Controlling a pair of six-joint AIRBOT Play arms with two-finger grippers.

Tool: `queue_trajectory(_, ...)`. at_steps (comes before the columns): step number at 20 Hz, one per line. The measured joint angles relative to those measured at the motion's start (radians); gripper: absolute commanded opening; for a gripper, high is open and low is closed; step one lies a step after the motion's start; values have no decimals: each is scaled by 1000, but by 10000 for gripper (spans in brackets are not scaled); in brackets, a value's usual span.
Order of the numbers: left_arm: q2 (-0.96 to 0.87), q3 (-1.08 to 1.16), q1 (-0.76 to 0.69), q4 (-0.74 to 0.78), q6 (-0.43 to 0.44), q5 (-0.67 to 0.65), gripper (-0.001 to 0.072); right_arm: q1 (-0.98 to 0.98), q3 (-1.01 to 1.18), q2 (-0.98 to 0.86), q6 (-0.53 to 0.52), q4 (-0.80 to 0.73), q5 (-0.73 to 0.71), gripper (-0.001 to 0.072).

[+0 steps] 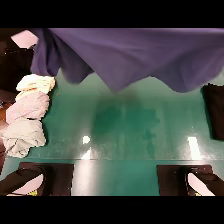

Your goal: Fold the shirts.

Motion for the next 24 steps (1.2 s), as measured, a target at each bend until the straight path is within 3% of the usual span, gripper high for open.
queue_trajectory(6, 97, -11, 0, -23, -13, -29, 28, -27, 113, -23, 7, 0, 159, 17)
queue_trajectory(11, 72, -350, 1, 66, -4, -52, 28, 63, 19, -180, 23, -8, 295, 18)
queue_trajectory(15, -49, -672, 1, 106, 45, 100, 28, 118, -169, -347, 25, -7, 235, 19)
queue_trajectory(18, -203, -769, 2, 109, 73, 257, 33, 121, -260, -468, 18, -4, 119, 19)
queue_trajectory(19, -250, -774, 3, 108, 78, 302, 244, 117, -273, -504, 16, 1, 85, 20)
queue_trajectory(20, -292, -772, 7, 109, 79, 341, 523, 110, -277, -535, 15, 0, 55, 20)
queue_trajectory(21, -329, -761, 13, 111, 79, 372, 559, 100, -273, -563, 15, -1, 30, 29)
queue_trajectory(22, -356, -745, 20, 109, 74, 405, 527, 89, -263, -588, 16, -1, 6, 193)
queue_trajectory(23, -374, -724, 29, 109, 69, 420, 527, 72, -245, -610, 20, 9, -8, 409)
queue_trajectory(24, -387, -699, 43, 109, 62, 430, 527, 50, -222, -628, 23, 32, -21, 459)
